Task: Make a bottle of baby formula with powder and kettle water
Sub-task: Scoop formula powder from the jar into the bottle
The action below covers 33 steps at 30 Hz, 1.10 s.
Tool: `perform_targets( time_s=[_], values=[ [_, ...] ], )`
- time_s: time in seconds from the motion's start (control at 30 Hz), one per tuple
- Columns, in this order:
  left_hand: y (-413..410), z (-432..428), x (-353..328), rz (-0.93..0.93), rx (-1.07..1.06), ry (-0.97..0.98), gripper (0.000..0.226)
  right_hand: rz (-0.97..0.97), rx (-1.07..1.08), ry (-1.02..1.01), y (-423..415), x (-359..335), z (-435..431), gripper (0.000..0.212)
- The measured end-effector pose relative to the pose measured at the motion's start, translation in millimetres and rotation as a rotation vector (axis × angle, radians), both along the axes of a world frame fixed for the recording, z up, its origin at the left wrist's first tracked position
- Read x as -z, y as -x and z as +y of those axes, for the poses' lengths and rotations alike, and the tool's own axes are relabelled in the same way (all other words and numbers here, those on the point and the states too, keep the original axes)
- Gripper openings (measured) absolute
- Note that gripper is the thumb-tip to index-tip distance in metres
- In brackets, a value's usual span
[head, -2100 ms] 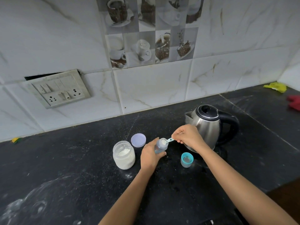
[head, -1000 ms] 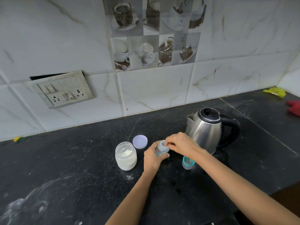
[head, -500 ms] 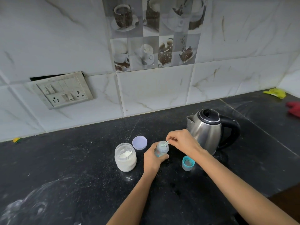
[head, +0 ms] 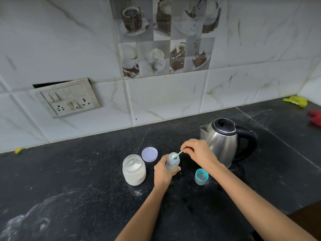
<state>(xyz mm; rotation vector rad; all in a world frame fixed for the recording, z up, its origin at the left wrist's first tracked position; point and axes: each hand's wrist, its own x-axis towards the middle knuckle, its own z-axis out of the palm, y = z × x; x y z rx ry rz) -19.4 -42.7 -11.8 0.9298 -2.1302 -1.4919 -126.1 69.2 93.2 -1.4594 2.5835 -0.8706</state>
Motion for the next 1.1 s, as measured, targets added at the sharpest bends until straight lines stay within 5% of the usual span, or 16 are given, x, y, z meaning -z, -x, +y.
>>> perform_targets(
  time_s=[0.23,0.47,0.7,0.9,1.1],
  values=[
    [0,-2,3,-0.017,-0.025,-0.066,0.060,-0.094,0.049,0.140,-1,0,6,0.013],
    [-12,0,4,-0.019,-0.046,-0.052,0.081,-0.586,0.268,0.372,6,6,11,0.015],
    [-60,7,-11,0.166,-0.272,0.123,0.034,-1.073,0.288,0.550,0,-4,-8,0.014],
    [-99,-23,-36,0.161,-0.493,0.359,0.059,-1.028,0.168,0.418,-18,-4,-53,0.013],
    [-114,-57,-20,-0.082,-0.391,0.279,0.099,-0.651,-0.021,0.146,-50,5,-104,0.016]
  ],
)
